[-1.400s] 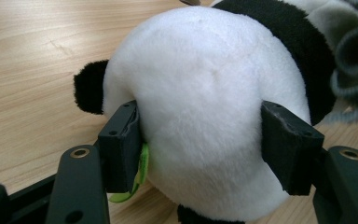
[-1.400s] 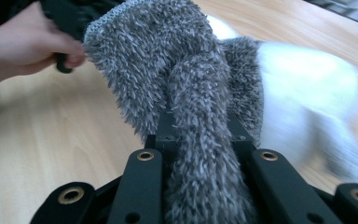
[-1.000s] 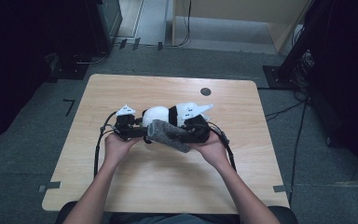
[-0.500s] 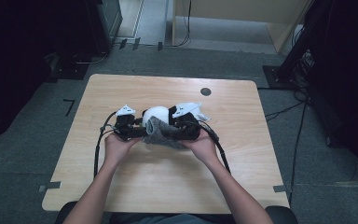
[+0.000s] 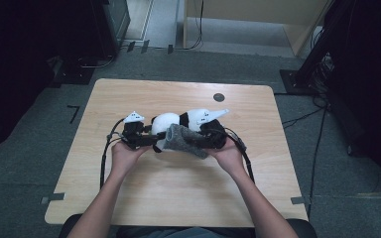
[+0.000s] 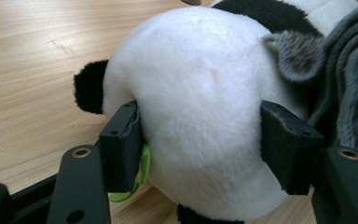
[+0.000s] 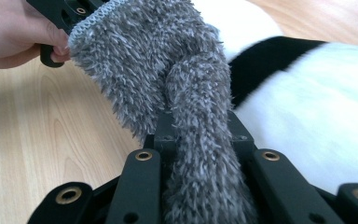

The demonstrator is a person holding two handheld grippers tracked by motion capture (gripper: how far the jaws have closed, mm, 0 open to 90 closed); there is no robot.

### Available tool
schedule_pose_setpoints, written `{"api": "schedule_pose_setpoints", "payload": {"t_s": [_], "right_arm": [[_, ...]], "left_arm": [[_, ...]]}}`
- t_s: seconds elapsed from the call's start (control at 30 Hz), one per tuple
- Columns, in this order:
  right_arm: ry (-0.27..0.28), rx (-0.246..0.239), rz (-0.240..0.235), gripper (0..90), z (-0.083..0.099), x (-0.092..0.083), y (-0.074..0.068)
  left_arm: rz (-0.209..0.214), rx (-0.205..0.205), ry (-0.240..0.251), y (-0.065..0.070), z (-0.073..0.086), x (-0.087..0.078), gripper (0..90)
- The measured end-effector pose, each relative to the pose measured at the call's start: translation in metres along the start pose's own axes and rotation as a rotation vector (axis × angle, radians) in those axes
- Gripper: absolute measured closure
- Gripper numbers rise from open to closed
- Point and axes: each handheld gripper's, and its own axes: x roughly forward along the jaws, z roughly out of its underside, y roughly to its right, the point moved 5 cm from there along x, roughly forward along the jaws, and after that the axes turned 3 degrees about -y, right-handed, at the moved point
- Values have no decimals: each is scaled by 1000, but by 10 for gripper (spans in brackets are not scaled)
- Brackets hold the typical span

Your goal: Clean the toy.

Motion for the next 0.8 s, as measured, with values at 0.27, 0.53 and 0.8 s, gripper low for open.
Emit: {"api": "schedule_pose_setpoints", "payload": {"t_s": [0.27,0.53,0.8], "right_arm": [[34,40,29,733,16,-29,18],[60,106,84,727,35,-54,43],[40,180,102,730,56,-52,64]], "left_arm": [[2,0,1,0,0,0,361],[3,0,3,-1,0,0,361],[4,3,3,-1,0,0,361]]}}
